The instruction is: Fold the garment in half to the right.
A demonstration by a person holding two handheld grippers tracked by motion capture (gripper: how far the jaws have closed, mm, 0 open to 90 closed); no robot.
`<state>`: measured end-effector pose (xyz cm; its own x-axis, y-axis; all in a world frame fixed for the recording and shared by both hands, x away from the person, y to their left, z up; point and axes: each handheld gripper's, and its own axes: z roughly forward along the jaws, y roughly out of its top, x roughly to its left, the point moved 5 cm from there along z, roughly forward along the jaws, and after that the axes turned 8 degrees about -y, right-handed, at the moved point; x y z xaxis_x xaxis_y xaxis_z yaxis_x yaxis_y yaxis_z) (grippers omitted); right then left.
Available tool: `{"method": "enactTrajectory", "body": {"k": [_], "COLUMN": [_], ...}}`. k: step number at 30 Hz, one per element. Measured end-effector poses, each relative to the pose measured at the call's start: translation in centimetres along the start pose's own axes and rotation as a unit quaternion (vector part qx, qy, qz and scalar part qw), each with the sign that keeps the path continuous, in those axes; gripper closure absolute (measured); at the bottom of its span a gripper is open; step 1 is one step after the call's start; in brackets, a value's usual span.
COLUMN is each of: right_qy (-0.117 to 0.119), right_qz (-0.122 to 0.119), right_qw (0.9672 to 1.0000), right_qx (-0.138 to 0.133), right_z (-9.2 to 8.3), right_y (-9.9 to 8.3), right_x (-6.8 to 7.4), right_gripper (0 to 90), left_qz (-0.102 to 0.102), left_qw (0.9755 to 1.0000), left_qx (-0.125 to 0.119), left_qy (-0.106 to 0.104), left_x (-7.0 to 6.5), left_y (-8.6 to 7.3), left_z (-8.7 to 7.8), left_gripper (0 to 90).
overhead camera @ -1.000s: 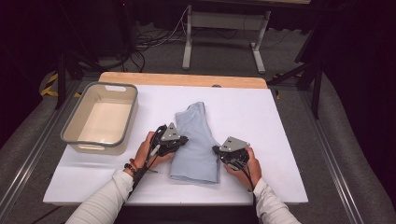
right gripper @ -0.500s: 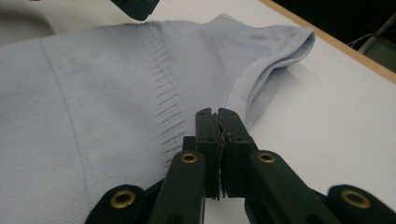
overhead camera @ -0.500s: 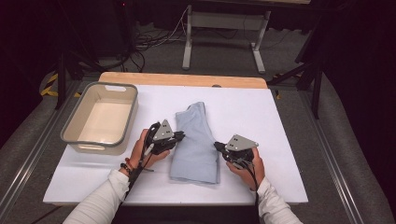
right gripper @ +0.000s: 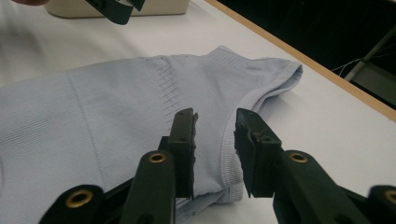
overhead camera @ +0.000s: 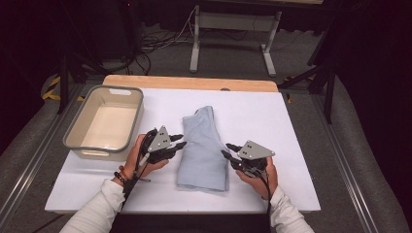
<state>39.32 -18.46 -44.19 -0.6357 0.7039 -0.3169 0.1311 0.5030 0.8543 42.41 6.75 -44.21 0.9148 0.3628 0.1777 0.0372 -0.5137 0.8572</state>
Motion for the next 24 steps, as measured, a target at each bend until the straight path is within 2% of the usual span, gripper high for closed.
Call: {"method": "enactTrajectory", "body": {"k": [7,10,12,24], "right_qy": [-0.008,-0.010,-0.011,-0.018], "right_qz": [-0.008,-0.006,-0.008,-0.005], "right_qw": [0.9999,0.9999,0.9998,0.9993], "right_qx": [-0.008,-0.009,-0.013,-0.032], "right_z": [-0.6,-0.8,-1.1,-2.6], "right_y": [0.3,0.3,0.3,0.1], "right_x": [0.3,0.3,0.3,0.2], "right_gripper": [52.5,49.3,43.5,26.0], "left_qz": [0.013,0.014,0.016,0.025], "left_qw": [0.9999,0.9999,0.9999,0.9996], "left_qx": [-0.005,-0.005,-0.005,-0.012], "left_qy": [-0.005,-0.004,-0.002,0.000], "left_x": [-0.4,-0.5,-0.7,-1.8], "left_y": [0.1,0.1,0.1,-0.6], "left_z": [-0.5,-0.6,-0.6,-1.7], "left_gripper": [57.8,56.5,49.3,30.7]}}
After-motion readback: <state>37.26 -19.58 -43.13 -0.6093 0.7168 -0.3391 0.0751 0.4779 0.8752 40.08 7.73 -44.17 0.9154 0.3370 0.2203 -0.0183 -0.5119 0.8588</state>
